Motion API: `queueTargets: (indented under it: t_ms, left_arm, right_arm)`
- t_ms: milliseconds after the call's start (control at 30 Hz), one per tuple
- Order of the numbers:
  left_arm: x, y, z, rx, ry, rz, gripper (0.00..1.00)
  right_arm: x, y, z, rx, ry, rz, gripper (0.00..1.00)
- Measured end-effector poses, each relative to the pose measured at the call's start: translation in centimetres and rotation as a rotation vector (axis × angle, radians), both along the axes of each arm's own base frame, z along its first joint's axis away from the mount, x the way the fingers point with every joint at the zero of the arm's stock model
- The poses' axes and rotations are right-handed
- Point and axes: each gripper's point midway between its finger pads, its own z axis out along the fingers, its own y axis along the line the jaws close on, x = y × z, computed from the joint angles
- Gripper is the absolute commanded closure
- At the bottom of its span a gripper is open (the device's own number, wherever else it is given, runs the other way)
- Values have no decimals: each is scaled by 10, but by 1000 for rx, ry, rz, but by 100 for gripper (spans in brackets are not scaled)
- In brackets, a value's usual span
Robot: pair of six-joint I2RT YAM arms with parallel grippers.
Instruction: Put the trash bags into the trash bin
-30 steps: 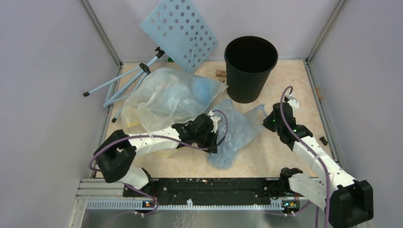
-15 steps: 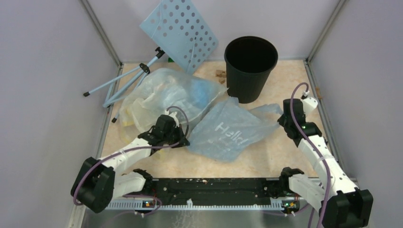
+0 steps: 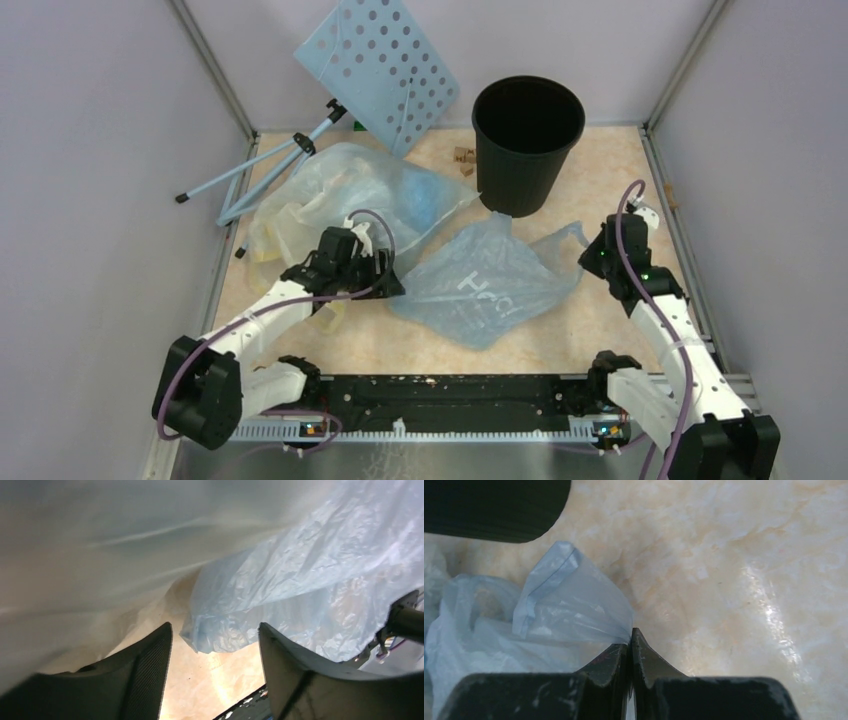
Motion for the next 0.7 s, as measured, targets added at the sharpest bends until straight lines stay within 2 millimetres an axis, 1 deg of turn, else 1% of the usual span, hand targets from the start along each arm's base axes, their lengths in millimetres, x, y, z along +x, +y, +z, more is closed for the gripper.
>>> queueTargets:
  t_ms: [33,67,100,133,167,200,300,367,400,433,500,567,633,700]
  left_arm:
    - [2,-2,6,-6,-12,-10,17]
    - [4,-4,12,-10,-28,-20,14]
    - [7,-6,20,-13,-53,-32,12]
    - [10,-8,28,-17,-79,-44,12]
    - [14,-12,41,-22,-112,-59,11]
    - [18,-14,50,-25,-139,-72,12]
    - [32,-27,84,-23,-220,-124,13]
    - [43,-45,107,-16,-280,-177,13]
    - [46,-55,114,-9,-303,-204,13]
    - [46,-64,118,-4,-315,-231,13]
    - [45,-84,122,7,-329,-286,12]
    - [44,-98,118,16,-321,-327,11]
    - [45,-108,108,34,-296,-354,7]
    - [51,-112,94,70,-270,-359,5]
  right_arm:
    - [0,5,0,14,0,32,87]
    - [1,11,1,28,-2,61,73]
    - [2,16,1,43,-5,86,52]
    - [2,22,1,60,-5,115,39]
    - [2,27,0,76,-1,142,33]
    - [2,32,-3,93,8,164,30]
    - [0,39,-14,110,60,205,28]
    - [-4,39,-21,104,96,213,27]
    - [-5,38,-22,97,101,215,16]
    - [-6,37,-20,88,99,218,13]
    - [-4,35,-12,71,76,221,12]
    - [0,32,4,45,40,228,12]
    - [8,25,24,6,5,211,12]
    - [18,19,43,-33,-22,189,11]
